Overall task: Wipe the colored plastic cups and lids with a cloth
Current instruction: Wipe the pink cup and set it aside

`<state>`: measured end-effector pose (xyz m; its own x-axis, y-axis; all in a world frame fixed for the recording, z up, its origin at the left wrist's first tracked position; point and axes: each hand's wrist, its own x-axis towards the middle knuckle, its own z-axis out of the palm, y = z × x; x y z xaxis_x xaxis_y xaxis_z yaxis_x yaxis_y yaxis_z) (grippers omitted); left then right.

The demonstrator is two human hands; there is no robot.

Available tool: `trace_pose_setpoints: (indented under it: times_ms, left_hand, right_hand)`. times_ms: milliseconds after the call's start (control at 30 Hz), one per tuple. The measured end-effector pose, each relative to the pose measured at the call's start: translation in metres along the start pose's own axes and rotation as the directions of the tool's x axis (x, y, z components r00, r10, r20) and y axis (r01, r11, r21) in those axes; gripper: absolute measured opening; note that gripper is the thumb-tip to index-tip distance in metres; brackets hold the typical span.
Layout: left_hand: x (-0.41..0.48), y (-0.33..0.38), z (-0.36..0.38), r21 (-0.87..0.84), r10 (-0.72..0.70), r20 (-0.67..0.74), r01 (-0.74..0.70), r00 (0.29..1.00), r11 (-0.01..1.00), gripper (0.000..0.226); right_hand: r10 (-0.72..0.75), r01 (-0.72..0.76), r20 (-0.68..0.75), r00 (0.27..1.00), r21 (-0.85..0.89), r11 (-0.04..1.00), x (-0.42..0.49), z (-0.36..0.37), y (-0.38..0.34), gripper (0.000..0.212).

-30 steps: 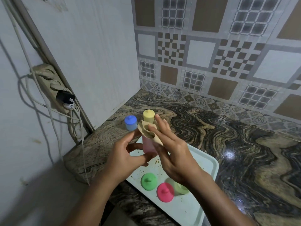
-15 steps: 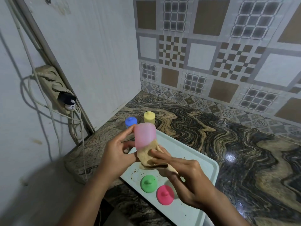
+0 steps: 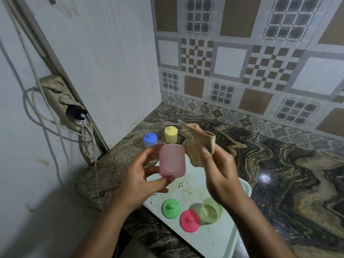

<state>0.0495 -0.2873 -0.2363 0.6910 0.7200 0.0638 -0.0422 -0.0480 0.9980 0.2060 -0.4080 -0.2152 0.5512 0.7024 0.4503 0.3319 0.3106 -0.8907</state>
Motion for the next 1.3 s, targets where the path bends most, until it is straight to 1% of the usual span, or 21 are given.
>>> trace_pose_setpoints:
  times_ms: [33, 100, 167, 233, 333, 400, 467, 567, 600, 700, 800, 867, 933, 1000, 1067, 1133, 1200, 1233, 1300]
  left_hand:
    - [0.0, -0.001, 0.003, 0.009, -0.014, -0.002, 0.014, 1.0, 1.0, 0.078]
    - [0.0, 0.0, 0.007, 0.014, -0.032, -0.023, 0.032, 0.999, 0.999, 0.075]
    - [-0.001, 0.001, 0.009, 0.04, -0.014, -0.046, 0.016, 0.999, 0.999, 0.066]
    - [-0.001, 0.003, 0.008, 0.089, 0.015, -0.058, -0.01, 0.998, 0.996, 0.059]
    - [0.003, 0.002, 0.0, 0.128, 0.071, -0.089, -0.059, 0.993, 0.99, 0.052]
    - [0.006, 0.001, -0.005, 0.155, 0.122, -0.069, -0.11, 0.99, 0.982, 0.053]
    - [0.009, -0.001, -0.008, 0.13, 0.124, -0.067, -0.115, 0.99, 0.985, 0.065]
    - [0.014, -0.004, -0.011, 0.041, 0.094, -0.095, -0.091, 0.991, 0.995, 0.088]
    - [0.015, -0.006, -0.012, 0.046, 0.096, -0.096, -0.092, 0.991, 0.995, 0.092]
    - [0.017, -0.006, -0.013, 0.114, 0.119, -0.109, -0.107, 0.987, 0.988, 0.086]
    - [0.02, -0.002, -0.014, 0.075, 0.154, -0.114, -0.146, 0.982, 0.986, 0.074]
    - [0.023, 0.0, -0.017, 0.047, 0.193, -0.11, -0.189, 0.975, 0.981, 0.069]
    - [0.025, -0.001, -0.019, 0.039, 0.186, -0.095, -0.183, 0.978, 0.982, 0.076]
    - [0.024, -0.005, -0.02, 0.026, 0.149, -0.075, -0.147, 0.986, 0.989, 0.082]
    - [0.023, -0.008, -0.018, 0.025, 0.115, -0.073, -0.114, 0.991, 0.993, 0.083]
    - [0.021, -0.008, -0.016, 0.02, 0.106, -0.078, -0.105, 0.991, 0.994, 0.078]
    - [0.019, -0.007, -0.012, 0.014, 0.091, -0.062, -0.09, 0.994, 0.996, 0.072]
    - [0.018, -0.006, -0.011, 0.01, 0.075, -0.045, -0.075, 0.996, 0.997, 0.069]
    - [0.017, -0.007, -0.007, 0.006, 0.04, -0.021, -0.039, 0.999, 0.999, 0.07]
  right_hand:
    - [-0.022, 0.027, 0.057, 0.998, -0.098, 0.995, 0.001, 0.004, 0.003, 0.029]
    - [-0.064, 0.117, 0.201, 0.977, -0.264, 0.957, 0.002, 0.011, 0.01, 0.04]
    - [-0.055, 0.177, 0.321, 0.945, -0.363, 0.915, 0.0, 0.017, 0.015, 0.049]
    - [-0.051, 0.207, 0.373, 0.926, -0.391, 0.897, -0.004, 0.02, 0.022, 0.05]
    - [-0.103, 0.255, 0.394, 0.914, -0.357, 0.899, -0.011, 0.023, 0.024, 0.049]
    - [-0.124, 0.264, 0.394, 0.911, -0.325, 0.908, -0.015, 0.024, 0.022, 0.048]
    - [-0.125, 0.244, 0.381, 0.916, -0.28, 0.928, -0.02, 0.021, 0.021, 0.046]
    - [-0.154, 0.241, 0.359, 0.921, -0.211, 0.947, -0.028, 0.013, 0.022, 0.04]
    - [-0.163, 0.243, 0.357, 0.92, -0.194, 0.95, -0.031, 0.01, 0.023, 0.037]
    - [-0.162, 0.227, 0.346, 0.924, -0.154, 0.962, -0.036, -0.001, 0.028, 0.036]
    - [-0.105, 0.144, 0.32, 0.942, -0.101, 0.984, -0.042, -0.008, 0.033, 0.033]
    - [-0.014, 0.004, 0.279, 0.96, 0.037, 0.999, -0.045, -0.008, 0.033, 0.034]
    - [0.097, -0.148, 0.211, 0.973, 0.242, 0.959, -0.045, -0.007, 0.03, 0.034]
    - [0.17, -0.211, 0.131, 0.977, 0.423, 0.881, -0.039, -0.006, 0.022, 0.036]
    - [0.235, -0.218, 0.035, 0.971, 0.523, 0.824, -0.029, -0.005, 0.017, 0.049]
    - [0.256, -0.179, -0.081, 0.963, 0.517, 0.837, -0.017, -0.005, 0.017, 0.052]
    - [0.22, -0.135, -0.154, 0.963, 0.43, 0.893, -0.007, -0.002, 0.017, 0.039]
    - [0.171, -0.105, -0.17, 0.97, 0.342, 0.934, -0.003, 0.0, 0.017, 0.032]
    - [0.041, -0.032, -0.132, 0.99, 0.072, 0.997, 0.006, 0.007, 0.016, 0.028]
